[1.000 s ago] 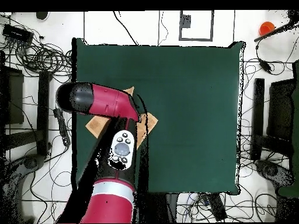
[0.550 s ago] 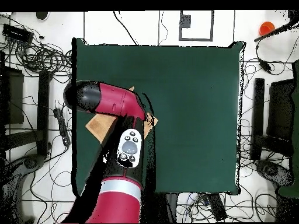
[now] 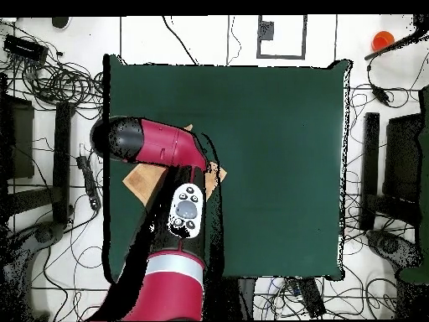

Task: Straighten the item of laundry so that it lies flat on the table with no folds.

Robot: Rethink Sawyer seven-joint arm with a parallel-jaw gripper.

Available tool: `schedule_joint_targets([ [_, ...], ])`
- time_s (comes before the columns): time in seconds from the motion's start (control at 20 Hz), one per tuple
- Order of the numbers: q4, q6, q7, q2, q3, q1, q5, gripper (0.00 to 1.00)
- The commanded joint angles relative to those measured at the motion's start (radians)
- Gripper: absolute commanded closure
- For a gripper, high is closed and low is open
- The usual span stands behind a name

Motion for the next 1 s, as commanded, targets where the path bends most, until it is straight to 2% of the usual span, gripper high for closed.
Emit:
schedule_joint_targets([
  [0.05, 0.065, 0.049, 0.079, -0.001, 0.127, -0.028, -0.043, 0.00],
  [0.7, 0.082, 0.093, 0.057, -0.044, 0.141, -0.069, -0.091, 0.00],
  [1.0, 0.063, 0.105, 0.054, -0.034, 0.136, -0.076, -0.104, 0.00],
])
